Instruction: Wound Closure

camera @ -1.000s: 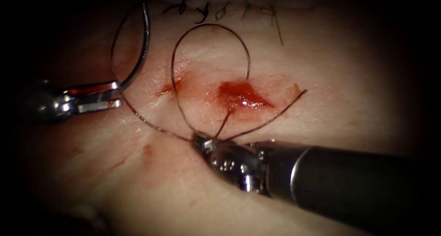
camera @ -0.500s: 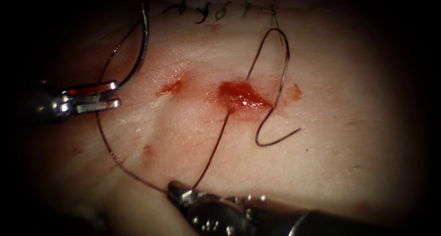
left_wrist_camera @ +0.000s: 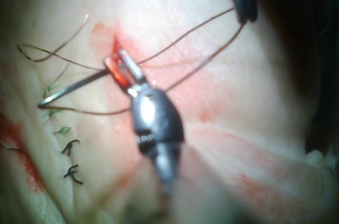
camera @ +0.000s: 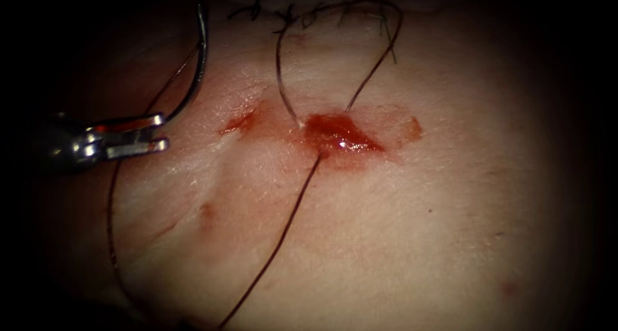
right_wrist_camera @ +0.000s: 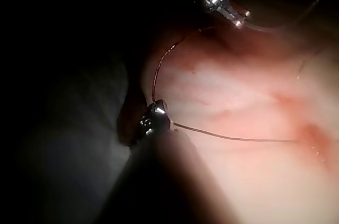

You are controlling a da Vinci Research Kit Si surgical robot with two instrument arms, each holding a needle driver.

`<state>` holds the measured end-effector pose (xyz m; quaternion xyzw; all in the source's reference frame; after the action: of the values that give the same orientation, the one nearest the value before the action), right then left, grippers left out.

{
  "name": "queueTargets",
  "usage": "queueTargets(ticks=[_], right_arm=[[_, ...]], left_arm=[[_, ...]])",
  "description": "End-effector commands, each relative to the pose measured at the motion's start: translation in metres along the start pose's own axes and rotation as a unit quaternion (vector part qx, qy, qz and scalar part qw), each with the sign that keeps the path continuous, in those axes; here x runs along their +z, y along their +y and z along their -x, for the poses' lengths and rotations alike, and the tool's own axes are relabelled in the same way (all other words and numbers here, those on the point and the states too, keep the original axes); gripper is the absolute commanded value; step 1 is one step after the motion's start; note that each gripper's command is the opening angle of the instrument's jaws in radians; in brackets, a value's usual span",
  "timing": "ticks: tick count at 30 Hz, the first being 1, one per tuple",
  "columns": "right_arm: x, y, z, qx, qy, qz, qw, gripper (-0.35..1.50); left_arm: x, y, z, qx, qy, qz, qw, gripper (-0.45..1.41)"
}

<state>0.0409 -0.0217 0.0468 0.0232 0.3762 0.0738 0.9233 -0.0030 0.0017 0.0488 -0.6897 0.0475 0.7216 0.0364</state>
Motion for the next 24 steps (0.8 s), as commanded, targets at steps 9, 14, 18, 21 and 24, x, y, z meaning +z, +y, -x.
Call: queueTargets(ticks=[9, 14, 18, 21, 24], right_arm=[[0.0003, 0.0028, 0.003, -0.068, 0.012, 0.073, 0.995, 1.43], [-0.0013, 0.0061, 0.0059, -0.088, -0.009, 0.088, 0.992, 1.47], [-0.0028, 0.0084, 0.0081, -0.093, -0.011, 0.113, 0.989, 1.48], [-0.004, 0.0092, 0.0098, -0.1, -0.005, 0.108, 0.989, 1.48], [-0.0048, 0.0098, 0.0113, -0.109, -0.008, 0.103, 0.989, 1.48]], left_arm=[[0.0004, 0.0003, 0.0006, -0.001, 0.0, 0.0, 1.0, -0.45], [0.0004, 0.0002, 0.0006, -0.002, 0.0, 0.0, 1.0, -0.45], [0.0004, 0.0001, 0.0006, -0.002, -0.001, -0.001, 1.0, -0.45], [0.0003, 0.0, 0.0007, -0.002, -0.001, -0.001, 1.0, -0.45], [0.0003, 0.0, 0.0007, -0.002, -0.002, -0.001, 1.0, -0.45]])
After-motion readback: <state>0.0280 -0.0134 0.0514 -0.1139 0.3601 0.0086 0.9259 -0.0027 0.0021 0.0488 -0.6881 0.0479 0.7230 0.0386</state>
